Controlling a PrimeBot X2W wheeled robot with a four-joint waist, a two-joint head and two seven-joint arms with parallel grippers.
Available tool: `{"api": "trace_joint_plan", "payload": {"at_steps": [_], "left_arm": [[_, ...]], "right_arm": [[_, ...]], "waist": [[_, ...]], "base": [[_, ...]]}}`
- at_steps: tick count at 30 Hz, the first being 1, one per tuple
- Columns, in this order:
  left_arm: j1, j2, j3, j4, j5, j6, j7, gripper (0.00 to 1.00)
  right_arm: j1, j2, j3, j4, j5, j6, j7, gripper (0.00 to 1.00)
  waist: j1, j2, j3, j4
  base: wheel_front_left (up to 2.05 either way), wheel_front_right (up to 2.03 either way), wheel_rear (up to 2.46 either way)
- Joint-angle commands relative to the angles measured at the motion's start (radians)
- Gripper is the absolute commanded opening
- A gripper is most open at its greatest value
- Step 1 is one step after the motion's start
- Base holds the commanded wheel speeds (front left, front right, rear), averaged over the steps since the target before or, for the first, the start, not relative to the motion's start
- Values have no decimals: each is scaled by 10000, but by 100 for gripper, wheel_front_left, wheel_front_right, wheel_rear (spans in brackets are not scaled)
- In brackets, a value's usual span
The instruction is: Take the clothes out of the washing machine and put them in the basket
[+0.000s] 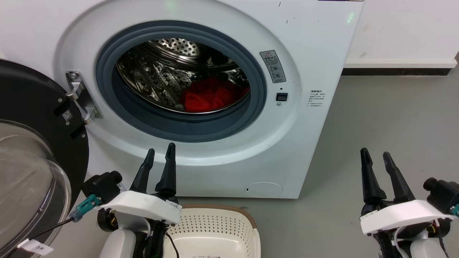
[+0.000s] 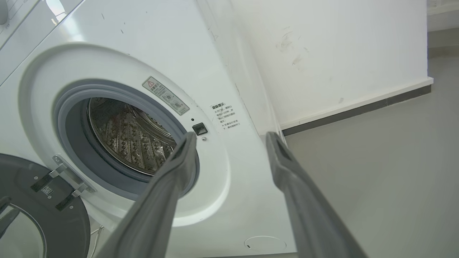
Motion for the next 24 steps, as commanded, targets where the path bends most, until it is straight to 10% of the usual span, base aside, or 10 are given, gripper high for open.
{"api": "trace_joint_plan", "payload": {"at_steps": [1, 24], "left_arm": [[-268, 29, -62, -55, 276, 37, -95, 100], [-448, 33, -273, 403, 2698, 255, -647, 100]], "right_arm": [[-54, -32, 34, -136, -302, 1, -103, 100], [-90, -29, 0, 374, -2779, 1, -599, 100]], "waist": [[0, -1, 0, 1], [0, -1, 13, 62]], "base": [[0, 0, 0], [0, 0, 0]]}}
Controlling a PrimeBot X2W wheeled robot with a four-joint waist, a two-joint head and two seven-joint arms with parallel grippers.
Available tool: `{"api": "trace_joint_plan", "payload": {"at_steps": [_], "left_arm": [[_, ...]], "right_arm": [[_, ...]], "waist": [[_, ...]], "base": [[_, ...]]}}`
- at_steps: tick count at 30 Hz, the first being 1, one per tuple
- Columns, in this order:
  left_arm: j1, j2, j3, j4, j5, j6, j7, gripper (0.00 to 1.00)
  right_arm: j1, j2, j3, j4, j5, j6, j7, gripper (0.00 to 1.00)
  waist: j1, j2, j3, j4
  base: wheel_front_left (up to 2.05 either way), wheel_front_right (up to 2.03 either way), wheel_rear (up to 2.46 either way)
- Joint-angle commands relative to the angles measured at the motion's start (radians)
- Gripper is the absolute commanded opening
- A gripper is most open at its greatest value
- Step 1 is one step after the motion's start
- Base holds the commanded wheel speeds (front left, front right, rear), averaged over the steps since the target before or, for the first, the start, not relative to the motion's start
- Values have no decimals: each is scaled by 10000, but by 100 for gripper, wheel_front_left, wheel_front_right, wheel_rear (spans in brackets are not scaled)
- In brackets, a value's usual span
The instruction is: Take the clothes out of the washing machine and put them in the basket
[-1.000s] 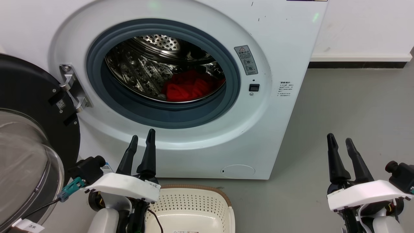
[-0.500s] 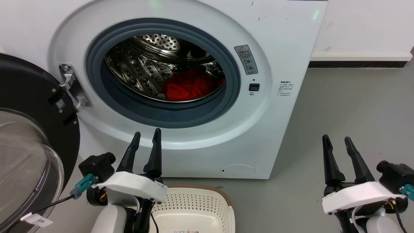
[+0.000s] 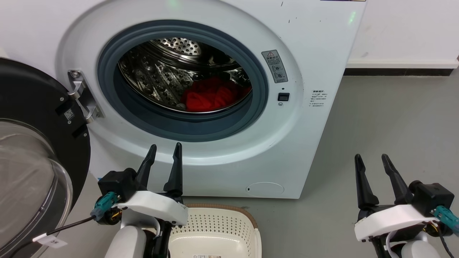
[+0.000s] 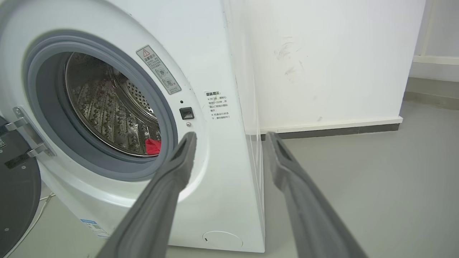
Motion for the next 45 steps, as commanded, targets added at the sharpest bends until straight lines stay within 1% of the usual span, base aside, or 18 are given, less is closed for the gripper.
{"api": "trace_joint_plan", "payload": {"at_steps": [1, 13, 31, 34, 45], "left_arm": [[-185, 26, -42, -13, 265, 1, -77, 100], [-279, 27, -137, 227, 1297, 119, -322, 100], [-434, 28, -262, 590, 2508, 337, -675, 100], [-438, 29, -251, 632, 2598, 358, -718, 100], [-466, 27, -155, 710, 2417, 292, -705, 100]], "right_arm": [[-89, -28, -6, -17, -232, -2, -65, 100], [-94, -27, -23, 82, -1259, -3, -163, 100], [-115, -24, 27, 185, -2498, -3, -472, 100], [-120, -24, 40, 197, -2600, -3, -515, 100], [-168, -24, 50, 225, -2359, -3, -604, 100]], "waist": [[0, 0, -2, 10], [0, 0, -23, 41], [0, 0, -14, 66], [0, 0, -9, 72], [0, 0, 40, 100]], "base": [[0, 0, 0], [0, 0, 0], [0, 0, 0], [0, 0, 0], [0, 0, 0]]}}
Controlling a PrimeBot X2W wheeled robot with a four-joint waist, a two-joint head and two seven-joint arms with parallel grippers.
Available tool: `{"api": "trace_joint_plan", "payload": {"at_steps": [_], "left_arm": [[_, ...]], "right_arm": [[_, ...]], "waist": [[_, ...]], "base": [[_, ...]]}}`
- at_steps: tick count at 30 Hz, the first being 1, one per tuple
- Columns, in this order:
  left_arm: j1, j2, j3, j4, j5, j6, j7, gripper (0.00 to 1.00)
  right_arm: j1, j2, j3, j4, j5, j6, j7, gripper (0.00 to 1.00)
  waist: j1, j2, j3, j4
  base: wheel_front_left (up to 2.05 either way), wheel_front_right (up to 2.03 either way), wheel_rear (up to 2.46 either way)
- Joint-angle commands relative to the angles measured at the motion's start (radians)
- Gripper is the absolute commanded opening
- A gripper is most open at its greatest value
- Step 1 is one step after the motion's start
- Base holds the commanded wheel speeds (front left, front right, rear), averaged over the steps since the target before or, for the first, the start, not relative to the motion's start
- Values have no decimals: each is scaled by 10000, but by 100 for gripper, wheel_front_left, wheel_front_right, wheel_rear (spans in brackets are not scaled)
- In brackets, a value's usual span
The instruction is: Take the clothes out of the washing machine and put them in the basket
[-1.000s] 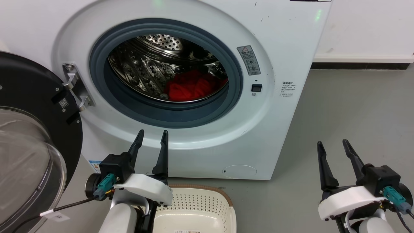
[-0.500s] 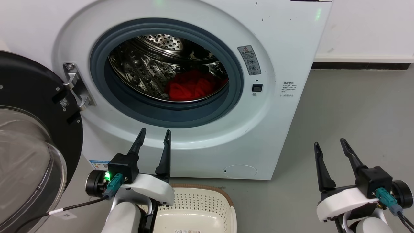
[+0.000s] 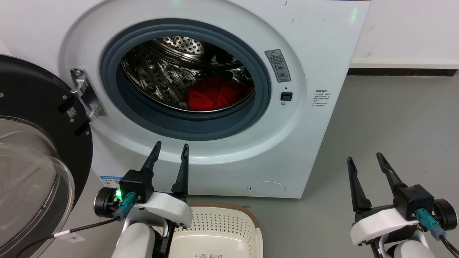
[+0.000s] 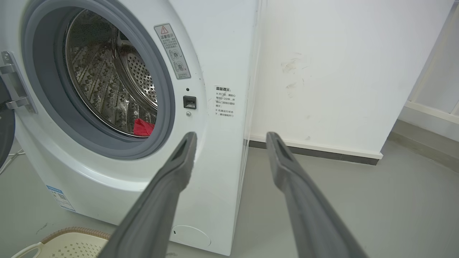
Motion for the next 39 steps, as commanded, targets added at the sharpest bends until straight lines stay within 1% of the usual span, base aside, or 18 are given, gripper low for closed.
{"api": "trace_joint_plan", "payload": {"at_steps": [1, 6, 10, 18, 23, 30, 39], "left_arm": [[-136, 16, 25, 5, -37, -11, -26, 100], [-185, 16, 50, -4, 21, -31, -26, 100], [-360, 17, 74, 13, 35, 37, -26, 100], [-1512, 14, 310, 507, 111, 71, -24, 100], [-2594, 44, 569, 1321, 155, -15, -24, 100], [-4291, 294, 919, 2463, 279, -94, -24, 100], [-6613, 1095, 1217, 4490, 360, -145, -24, 100]], "right_arm": [[-119, -22, 16, 18, 91, -3, -55, 100], [-147, -21, 32, 14, 123, -3, -87, 100], [-248, -21, 95, -107, 179, -3, -103, 100], [-618, -19, 312, -715, 334, -3, -59, 100], [-916, -18, 464, -1100, 429, -3, -27, 100], [-1359, -15, 662, -1447, 666, -3, -65, 100], [-1816, -10, 982, -1554, 1108, -5, -179, 100]], "waist": [[0, 0, 10, 2], [0, 0, 66, 6], [0, 0, 263, -26], [0, 0, 1371, -304], [0, 0, 2215, -558], [0, 0, 3514, -1032], [0, 0, 4985, -1808]], "base": [[0, 0, 0], [0, 0, 0], [0, 0, 0], [0, 0, 0], [0, 0, 0], [0, 0, 0], [0, 0, 0]]}}
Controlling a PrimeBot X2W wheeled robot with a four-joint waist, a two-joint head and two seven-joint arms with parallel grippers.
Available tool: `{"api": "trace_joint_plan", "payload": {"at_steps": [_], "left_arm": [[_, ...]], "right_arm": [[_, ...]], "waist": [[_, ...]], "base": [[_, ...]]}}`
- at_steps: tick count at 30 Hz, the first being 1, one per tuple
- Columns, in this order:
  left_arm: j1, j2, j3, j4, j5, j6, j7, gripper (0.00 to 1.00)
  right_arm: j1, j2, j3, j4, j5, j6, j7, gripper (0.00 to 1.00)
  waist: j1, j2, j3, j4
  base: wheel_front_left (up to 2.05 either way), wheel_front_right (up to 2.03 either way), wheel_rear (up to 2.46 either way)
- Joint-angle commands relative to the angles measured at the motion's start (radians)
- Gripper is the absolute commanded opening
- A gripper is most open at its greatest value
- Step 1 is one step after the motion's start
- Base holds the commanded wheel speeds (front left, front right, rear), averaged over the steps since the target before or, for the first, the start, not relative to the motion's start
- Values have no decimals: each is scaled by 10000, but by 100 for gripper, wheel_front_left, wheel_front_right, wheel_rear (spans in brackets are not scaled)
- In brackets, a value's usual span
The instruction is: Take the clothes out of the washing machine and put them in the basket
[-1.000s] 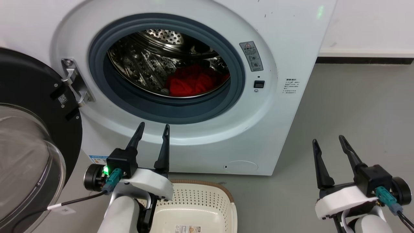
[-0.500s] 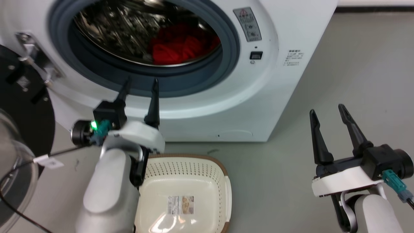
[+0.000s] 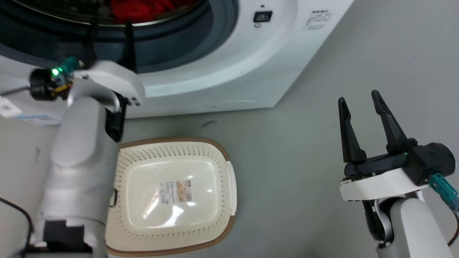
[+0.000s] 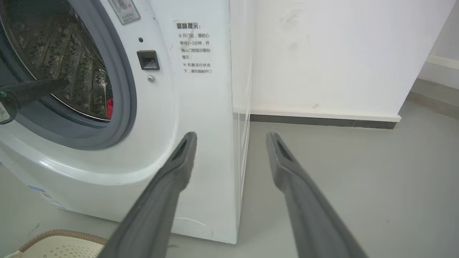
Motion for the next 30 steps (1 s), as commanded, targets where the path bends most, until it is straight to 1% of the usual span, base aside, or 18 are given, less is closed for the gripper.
{"api": "trace_joint_plan", "payload": {"at_steps": [1, 5, 9, 10, 14, 20, 22, 30], "left_arm": [[-968, 373, 27, 821, 50, -48, 45, 100], [-2010, 789, -25, 1725, 139, -29, 287, 100], [-2828, 1040, -181, 2430, 282, 80, 692, 100], [-3108, 1203, -195, 2573, 311, 59, 865, 100], [-4000, 1711, -362, 3231, 414, -95, 1781, 100], [-5190, 2162, -669, 3882, 607, -195, 3178, 100], [-5488, 2251, -729, 4111, 593, -256, 3760, 100], [-6533, 2557, -870, 4706, 534, -243, 6334, 100]], "right_arm": [[-271, 7, 164, -48, 246, -3, -87, 100], [-402, 7, 371, 19, 482, -3, -104, 100], [-518, 8, 539, -63, 808, -3, -101, 100], [-537, 8, 593, -63, 876, -5, -102, 100], [-632, 10, 850, -106, 1137, -5, -101, 100], [-706, 11, 1084, -117, 1538, -5, -99, 100], [-762, 11, 1133, -146, 1632, -3, -100, 100], [-875, 8, 1462, -218, 2045, -5, -100, 100]], "waist": [[-1, 0, 953, -636], [-1, 0, 1423, -931], [-1, 0, 1726, -1204], [-1, 0, 1773, -1281], [-1, 0, 1973, -1600], [-1, 0, 2265, -2000], [-1, 0, 2374, -2114], [-1, 0, 2738, -2507]], "base": [[0, 0, 0], [0, 0, 0], [0, 0, 0], [0, 0, 0], [0, 0, 0], [0, 0, 0], [0, 0, 0], [0, 0, 0]]}}
